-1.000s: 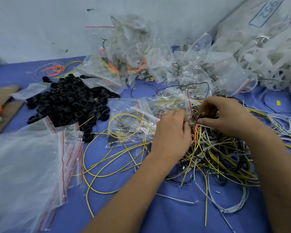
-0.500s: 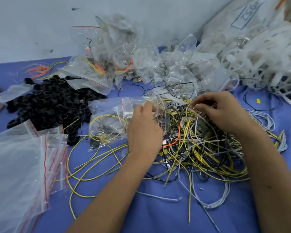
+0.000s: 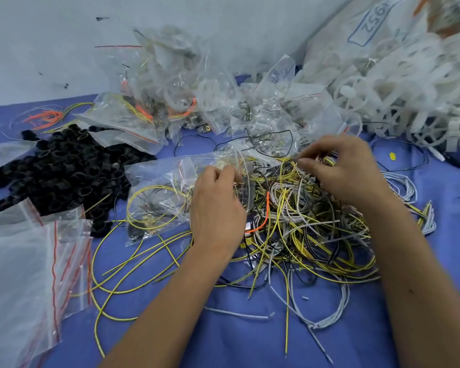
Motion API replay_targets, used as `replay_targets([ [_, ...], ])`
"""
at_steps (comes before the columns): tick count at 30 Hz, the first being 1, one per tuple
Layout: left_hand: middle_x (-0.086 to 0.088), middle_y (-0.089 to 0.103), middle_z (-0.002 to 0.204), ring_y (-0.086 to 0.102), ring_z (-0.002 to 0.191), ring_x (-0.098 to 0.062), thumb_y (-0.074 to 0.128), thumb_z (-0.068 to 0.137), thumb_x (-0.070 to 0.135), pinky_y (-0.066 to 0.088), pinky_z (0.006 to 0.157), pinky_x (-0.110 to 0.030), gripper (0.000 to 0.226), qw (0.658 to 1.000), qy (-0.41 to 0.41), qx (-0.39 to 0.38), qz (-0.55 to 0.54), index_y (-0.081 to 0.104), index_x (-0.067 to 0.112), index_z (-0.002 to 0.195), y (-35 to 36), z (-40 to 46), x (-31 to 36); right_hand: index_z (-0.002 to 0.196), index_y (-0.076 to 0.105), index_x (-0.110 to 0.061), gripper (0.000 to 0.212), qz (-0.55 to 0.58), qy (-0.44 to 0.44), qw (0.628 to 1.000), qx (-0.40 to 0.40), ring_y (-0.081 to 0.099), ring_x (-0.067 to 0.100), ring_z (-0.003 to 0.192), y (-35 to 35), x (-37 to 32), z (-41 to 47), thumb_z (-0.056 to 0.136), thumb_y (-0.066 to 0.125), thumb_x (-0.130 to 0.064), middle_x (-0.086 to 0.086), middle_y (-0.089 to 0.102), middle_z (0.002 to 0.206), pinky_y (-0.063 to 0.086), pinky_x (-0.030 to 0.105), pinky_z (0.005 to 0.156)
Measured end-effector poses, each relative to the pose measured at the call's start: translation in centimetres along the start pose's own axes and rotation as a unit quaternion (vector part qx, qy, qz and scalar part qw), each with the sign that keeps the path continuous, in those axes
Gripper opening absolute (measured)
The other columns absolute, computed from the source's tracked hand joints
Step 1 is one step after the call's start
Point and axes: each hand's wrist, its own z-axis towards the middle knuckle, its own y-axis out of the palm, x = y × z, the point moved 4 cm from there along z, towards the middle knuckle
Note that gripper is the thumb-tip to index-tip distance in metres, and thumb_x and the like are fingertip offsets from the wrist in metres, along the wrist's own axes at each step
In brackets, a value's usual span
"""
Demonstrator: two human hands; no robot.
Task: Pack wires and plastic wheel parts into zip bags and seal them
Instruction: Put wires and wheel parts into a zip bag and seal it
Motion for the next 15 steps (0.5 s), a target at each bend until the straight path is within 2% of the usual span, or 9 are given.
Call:
replay_targets([
  [3, 0.003, 0.051, 0.105, 0.049, 0.102, -0.019, 0.058, 0.085, -0.004, 0.046, 0.076, -0.036, 0.033, 1.0, 0.007, 0.0, 0.004, 0.062, 0.023, 0.104, 0.1, 0.0, 0.0, 0.086, 0.078, -0.023, 0.003, 0.064, -0.024, 0.992, 0.108, 0.058, 0.009, 0.073, -0.8, -0.8, -0.1, 0.085, 0.08, -0.021, -0.012, 0.068, 0.08, 0.044, 0.026, 0.069],
  [6, 0.002, 0.052, 0.104, 0.048, 0.103, -0.021, 0.058, 0.086, -0.003, 0.047, 0.077, -0.036, 0.029, 1.0, 0.018, 0.009, -0.011, 0.065, 0.021, 0.101, 0.1, 0.1, 0.2, 0.089, 0.079, -0.021, 0.004, 0.092, -0.024, 0.984, 0.148, 0.055, 0.007, 0.067, -0.6, -1.1, -0.2, 0.086, 0.079, -0.019, -0.01, 0.068, 0.079, 0.043, 0.024, 0.064],
  [8, -0.001, 0.056, 0.103, 0.05, 0.103, -0.023, 0.059, 0.088, -0.002, 0.044, 0.084, -0.034, 0.023, 0.997, 0.048, 0.028, -0.047, 0.068, 0.017, 0.097, -0.1, 0.1, 0.5, 0.087, 0.078, -0.022, 0.006, 0.082, -0.016, 0.987, 0.136, 0.056, 0.005, 0.067, -0.1, -0.9, -0.1, 0.086, 0.079, -0.017, -0.009, 0.069, 0.079, 0.043, 0.019, 0.063],
  [11, -0.001, 0.059, 0.101, 0.051, 0.101, -0.023, 0.064, 0.089, 0.0, 0.036, 0.086, -0.024, 0.015, 0.992, 0.1, 0.041, -0.066, 0.07, 0.013, 0.093, -0.1, 0.3, 1.3, 0.085, 0.073, -0.026, 0.011, 0.092, 0.011, 0.989, 0.114, 0.061, 0.004, 0.07, 0.1, 0.0, 0.2, 0.09, 0.075, -0.016, -0.007, 0.071, 0.078, 0.05, 0.021, 0.068],
  [13, 0.0, 0.06, 0.1, 0.052, 0.102, -0.021, 0.065, 0.09, 0.0, 0.032, 0.086, -0.02, 0.014, 0.99, 0.119, 0.022, -0.072, 0.07, 0.013, 0.092, 0.2, 1.0, 2.0, 0.084, 0.071, -0.026, 0.015, 0.192, 0.028, 0.977, 0.087, 0.068, 0.013, 0.071, -0.3, 0.6, 0.3, 0.093, 0.07, -0.015, -0.004, 0.073, 0.075, 0.054, 0.025, 0.068],
  [15, 0.003, 0.06, 0.097, 0.053, 0.101, -0.019, 0.064, 0.091, 0.0, 0.033, 0.084, -0.02, 0.015, 0.989, 0.118, -0.017, -0.091, 0.07, 0.014, 0.092, 0.8, 2.0, 2.7, 0.086, 0.073, -0.023, 0.013, 0.288, 0.026, 0.957, 0.027, 0.065, 0.019, 0.065, -0.6, 1.0, 0.2, 0.095, 0.068, -0.014, 0.001, 0.072, 0.073, 0.053, 0.028, 0.062],
])
